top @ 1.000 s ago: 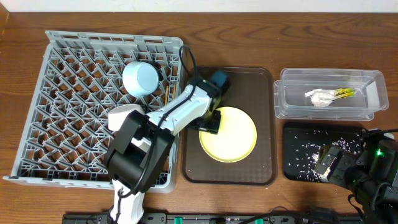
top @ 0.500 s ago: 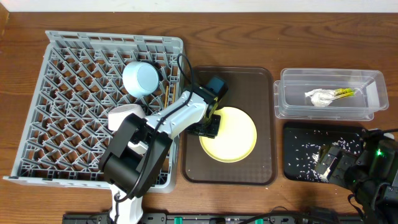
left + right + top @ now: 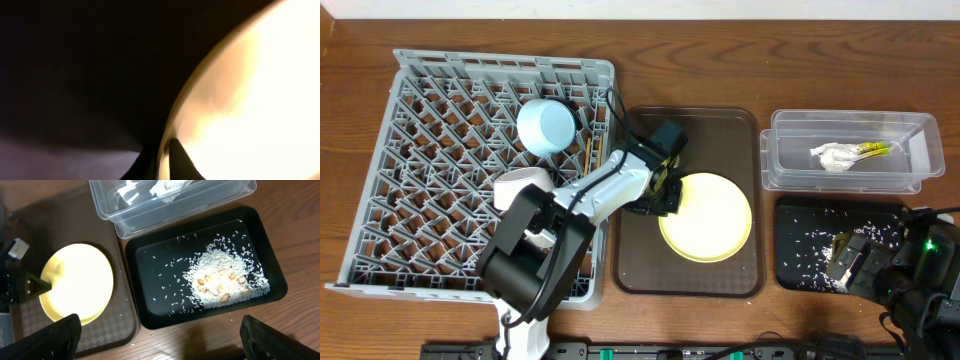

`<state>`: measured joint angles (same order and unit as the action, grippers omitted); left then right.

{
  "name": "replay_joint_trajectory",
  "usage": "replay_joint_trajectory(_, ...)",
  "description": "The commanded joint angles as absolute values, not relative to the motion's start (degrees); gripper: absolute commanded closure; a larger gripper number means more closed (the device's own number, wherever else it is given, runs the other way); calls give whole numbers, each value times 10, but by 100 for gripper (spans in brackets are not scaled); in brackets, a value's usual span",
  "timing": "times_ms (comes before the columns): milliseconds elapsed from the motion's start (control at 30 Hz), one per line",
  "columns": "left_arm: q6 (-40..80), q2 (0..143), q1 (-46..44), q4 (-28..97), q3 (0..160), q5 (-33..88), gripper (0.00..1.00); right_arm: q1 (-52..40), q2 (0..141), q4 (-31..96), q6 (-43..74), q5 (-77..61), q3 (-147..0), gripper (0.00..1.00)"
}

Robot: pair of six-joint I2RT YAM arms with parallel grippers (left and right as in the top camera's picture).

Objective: Sort waste into correct bins and load items into the dishwasher
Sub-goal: 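Grasp the yellow plate edge with the left gripper and lift, then carry the yellow plate left and stand it upright in the rack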

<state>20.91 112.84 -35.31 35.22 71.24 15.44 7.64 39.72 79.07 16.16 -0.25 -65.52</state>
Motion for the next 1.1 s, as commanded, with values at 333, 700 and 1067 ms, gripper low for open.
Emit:
replay_joint_trajectory(333, 215, 1016, -316, 318, 663, 145, 93, 79, 397, 792, 167, -3, -658, 1)
replay_joint_trajectory(700, 211, 742, -264, 390, 663, 57, 93, 79, 397, 792, 167, -3, -657, 1)
replay_joint_trajectory(1067, 154, 603, -197, 374, 663, -313, 93, 79, 397, 792, 167, -3, -657, 1)
